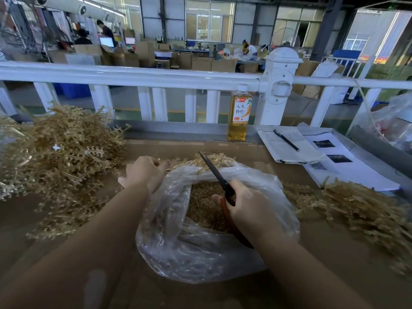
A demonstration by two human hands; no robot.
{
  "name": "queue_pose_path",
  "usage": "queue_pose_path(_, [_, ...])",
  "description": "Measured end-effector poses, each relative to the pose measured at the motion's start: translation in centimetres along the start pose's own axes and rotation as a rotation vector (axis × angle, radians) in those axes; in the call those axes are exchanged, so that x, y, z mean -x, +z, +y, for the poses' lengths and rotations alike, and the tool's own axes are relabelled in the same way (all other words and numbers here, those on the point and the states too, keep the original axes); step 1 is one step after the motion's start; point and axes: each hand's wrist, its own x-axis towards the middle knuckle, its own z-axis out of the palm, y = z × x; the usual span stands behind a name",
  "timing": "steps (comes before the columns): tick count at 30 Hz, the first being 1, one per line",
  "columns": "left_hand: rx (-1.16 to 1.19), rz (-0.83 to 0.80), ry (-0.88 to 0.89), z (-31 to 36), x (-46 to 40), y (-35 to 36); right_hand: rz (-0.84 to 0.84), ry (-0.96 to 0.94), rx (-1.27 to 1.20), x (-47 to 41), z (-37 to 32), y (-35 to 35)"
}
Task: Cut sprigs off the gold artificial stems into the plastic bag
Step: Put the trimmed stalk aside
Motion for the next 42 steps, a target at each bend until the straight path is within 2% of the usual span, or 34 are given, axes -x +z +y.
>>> queue_pose_path(3, [-0.052,0.119,0.052,0.2,-0.1,-0.5,0.018,0.004,-0.032,0.1,-0.1,-0.1])
queue_pose_path(7, [0.141,0.210,0.164,0.8,-0.3,-1.4,0.047,-0.014,-0.029,0.2,-0.3,-0.1])
queue_pose_path(9, [0.176,0.149,0.165,1.0,-0.4,-1.8,0.049,-0.019,-0.031,0.2,-0.4,-0.1])
queue_pose_path(13, [0.099,-0.205,0.117,0.1,-0.1,-1.2,0.032,-0.012,-0.039,0.3,-0.5,-0.1])
queue_pose_path(16, [-0.028,-0.302,0.152,-0.4,0.4,-0.4,0.038,-0.009,-0.017,0.4,-0.4,0.0])
queue_pose_path(20, [-0.104,-0.276,0.194,-0.5,0.6,-0.3,0.023,-0.009,0.031,0.2,-0.2,0.1])
queue_pose_path(24, [-0.155,-0.179,0.205,-0.4,0.8,-0.4,0.000,0.003,0.048,0.1,-0.1,0.1])
queue_pose_path(27, [-0.151,-0.232,0.187,-0.5,1.0,-0.6,-0.005,0.005,0.041,0.2,0.0,0.1])
queue_pose_path(30, [-0.048,-0.301,0.188,-0.5,1.0,-0.9,-0.017,0.001,0.041,0.2,-0.1,0.1])
queue_pose_path(34, [-0.082,-0.071,0.160,0.2,0.8,-1.4,-0.020,0.000,0.027,0.3,-0.2,0.0])
queue_pose_path(36, [-0.003,-0.039,0.140,0.5,0.4,-1.8,-0.016,0.001,0.022,0.3,-0.2,0.0])
queue_pose_path(39, [0.072,-0.133,0.163,0.5,-0.2,-2.1,-0.015,-0.001,0.009,0.3,-0.3,-0.1])
queue_pose_path(42, [-0.216,-0.259,0.272,0.1,0.8,-1.2,-0.023,0.006,-0.006,0.4,-0.4,-0.1])
